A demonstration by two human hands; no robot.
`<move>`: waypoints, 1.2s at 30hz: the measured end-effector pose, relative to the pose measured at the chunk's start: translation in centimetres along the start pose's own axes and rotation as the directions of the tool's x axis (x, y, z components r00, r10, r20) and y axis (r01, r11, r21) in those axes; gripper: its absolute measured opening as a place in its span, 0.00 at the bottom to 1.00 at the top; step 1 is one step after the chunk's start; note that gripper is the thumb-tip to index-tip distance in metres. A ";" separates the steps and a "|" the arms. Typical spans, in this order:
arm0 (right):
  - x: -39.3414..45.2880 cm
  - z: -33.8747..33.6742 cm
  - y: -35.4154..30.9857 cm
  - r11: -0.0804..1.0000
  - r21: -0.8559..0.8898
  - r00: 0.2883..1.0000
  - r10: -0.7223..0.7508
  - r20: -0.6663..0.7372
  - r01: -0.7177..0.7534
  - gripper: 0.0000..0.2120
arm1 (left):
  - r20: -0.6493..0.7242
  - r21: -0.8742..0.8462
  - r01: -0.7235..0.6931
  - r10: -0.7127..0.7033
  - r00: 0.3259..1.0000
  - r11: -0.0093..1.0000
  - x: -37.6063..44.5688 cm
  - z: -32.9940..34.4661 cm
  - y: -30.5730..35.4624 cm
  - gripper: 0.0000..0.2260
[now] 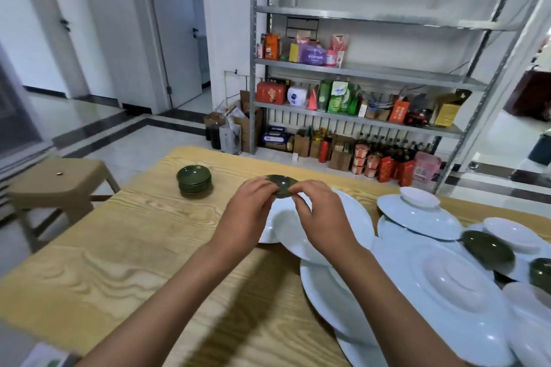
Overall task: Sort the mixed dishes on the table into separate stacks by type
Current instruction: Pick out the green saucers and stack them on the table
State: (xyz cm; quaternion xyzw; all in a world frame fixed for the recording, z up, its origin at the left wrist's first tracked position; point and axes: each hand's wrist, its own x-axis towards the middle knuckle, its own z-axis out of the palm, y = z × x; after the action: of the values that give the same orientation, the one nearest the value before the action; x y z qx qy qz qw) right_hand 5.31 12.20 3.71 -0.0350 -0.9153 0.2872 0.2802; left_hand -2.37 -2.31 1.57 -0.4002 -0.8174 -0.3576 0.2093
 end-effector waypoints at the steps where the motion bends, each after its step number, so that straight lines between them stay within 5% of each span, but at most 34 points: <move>1: 0.4 1.2 -0.7 1.000 0.007 1.000 0.005 0.019 -0.005 0.10 | 0.000 0.026 0.011 -0.011 1.000 1.000 -0.4 -0.5 -1.2 0.14; 7: 1.4 8.1 -2.9 0.999 0.022 0.987 0.042 0.153 -0.046 0.20 | -0.079 0.148 0.119 -0.108 0.991 0.982 -2.0 -3.0 -8.3 0.10; 17: 0.3 18.3 -3.7 0.998 -0.065 0.888 0.029 0.458 0.001 0.12 | -0.106 0.293 0.318 -0.300 0.948 0.902 -0.8 -3.8 -17.5 0.05; 21: 0.3 19.8 -3.9 0.995 -0.085 0.876 -0.006 0.482 0.053 0.04 | -0.043 0.329 0.344 -0.350 0.936 0.879 -0.2 -3.0 -19.8 0.07; 31: -0.2 19.0 -3.6 0.996 -0.080 0.882 0.003 0.472 0.040 0.04 | 0.068 0.461 0.278 -0.346 0.936 0.843 1.6 -2.3 -21.4 0.17; 36: -0.3 16.3 -3.6 0.998 -0.049 0.903 -0.001 0.429 0.025 0.17 | 0.123 0.545 0.203 -0.317 0.940 0.813 1.0 -2.6 -19.5 0.27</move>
State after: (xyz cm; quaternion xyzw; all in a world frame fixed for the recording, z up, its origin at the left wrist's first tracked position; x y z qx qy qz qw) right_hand -2.74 0.86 -5.50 0.0277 -0.9620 0.2615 0.0728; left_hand -18.53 -11.99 -4.23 -0.2467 -0.9480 -0.1022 0.1729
